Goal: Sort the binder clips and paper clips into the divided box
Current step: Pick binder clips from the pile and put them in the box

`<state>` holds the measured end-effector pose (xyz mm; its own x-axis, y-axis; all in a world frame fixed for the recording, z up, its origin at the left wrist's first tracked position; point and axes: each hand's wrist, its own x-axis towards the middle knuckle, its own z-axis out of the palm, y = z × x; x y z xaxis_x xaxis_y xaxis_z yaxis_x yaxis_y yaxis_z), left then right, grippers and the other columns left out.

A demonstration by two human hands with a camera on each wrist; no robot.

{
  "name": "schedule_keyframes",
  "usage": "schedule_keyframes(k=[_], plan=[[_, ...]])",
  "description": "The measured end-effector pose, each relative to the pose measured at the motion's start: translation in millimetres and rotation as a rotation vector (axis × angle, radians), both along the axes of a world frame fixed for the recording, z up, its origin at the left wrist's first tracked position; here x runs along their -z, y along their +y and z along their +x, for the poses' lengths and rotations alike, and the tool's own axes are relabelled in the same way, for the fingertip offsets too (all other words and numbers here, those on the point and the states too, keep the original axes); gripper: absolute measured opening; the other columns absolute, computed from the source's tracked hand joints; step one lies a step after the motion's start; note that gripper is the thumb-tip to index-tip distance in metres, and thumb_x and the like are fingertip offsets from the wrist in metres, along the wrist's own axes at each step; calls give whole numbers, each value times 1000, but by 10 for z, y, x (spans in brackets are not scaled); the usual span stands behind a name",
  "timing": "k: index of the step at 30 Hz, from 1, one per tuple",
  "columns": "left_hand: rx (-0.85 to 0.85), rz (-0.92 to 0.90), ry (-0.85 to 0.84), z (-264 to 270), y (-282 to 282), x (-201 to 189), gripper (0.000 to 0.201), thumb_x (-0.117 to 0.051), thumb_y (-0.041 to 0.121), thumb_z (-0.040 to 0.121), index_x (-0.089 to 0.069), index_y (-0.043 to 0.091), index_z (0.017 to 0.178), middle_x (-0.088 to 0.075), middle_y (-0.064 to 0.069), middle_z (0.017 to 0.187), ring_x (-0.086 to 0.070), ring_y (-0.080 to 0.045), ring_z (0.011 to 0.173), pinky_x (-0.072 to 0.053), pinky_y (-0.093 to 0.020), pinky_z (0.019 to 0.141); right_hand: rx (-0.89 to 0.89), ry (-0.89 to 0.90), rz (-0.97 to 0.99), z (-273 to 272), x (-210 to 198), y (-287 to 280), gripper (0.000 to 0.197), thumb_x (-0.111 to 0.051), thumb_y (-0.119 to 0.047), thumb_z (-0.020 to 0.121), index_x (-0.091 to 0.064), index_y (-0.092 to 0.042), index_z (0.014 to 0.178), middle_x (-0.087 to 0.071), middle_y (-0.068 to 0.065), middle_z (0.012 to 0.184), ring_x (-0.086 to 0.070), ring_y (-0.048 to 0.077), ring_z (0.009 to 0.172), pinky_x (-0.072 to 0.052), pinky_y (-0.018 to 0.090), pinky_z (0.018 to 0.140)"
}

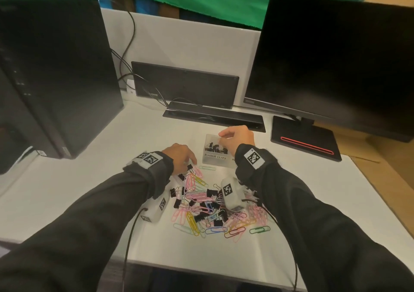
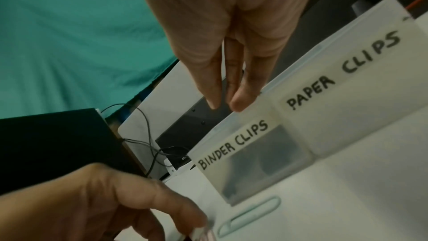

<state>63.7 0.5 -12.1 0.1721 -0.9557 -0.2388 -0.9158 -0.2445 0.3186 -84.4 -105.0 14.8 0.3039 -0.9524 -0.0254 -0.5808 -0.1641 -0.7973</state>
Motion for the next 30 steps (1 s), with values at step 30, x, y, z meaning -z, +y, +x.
schedule_keyframes(k=[30], plan=[[-47,68,36,-15,677,-38,28,-67,24,81,-64,19,109,-44,12,72,-52,-17,80,-39,-24,70,-830,777,-362,528,109,762,23,-55,-4,88,-66,-9,107,-64,10,114,-61,28,105,-42,28,72]])
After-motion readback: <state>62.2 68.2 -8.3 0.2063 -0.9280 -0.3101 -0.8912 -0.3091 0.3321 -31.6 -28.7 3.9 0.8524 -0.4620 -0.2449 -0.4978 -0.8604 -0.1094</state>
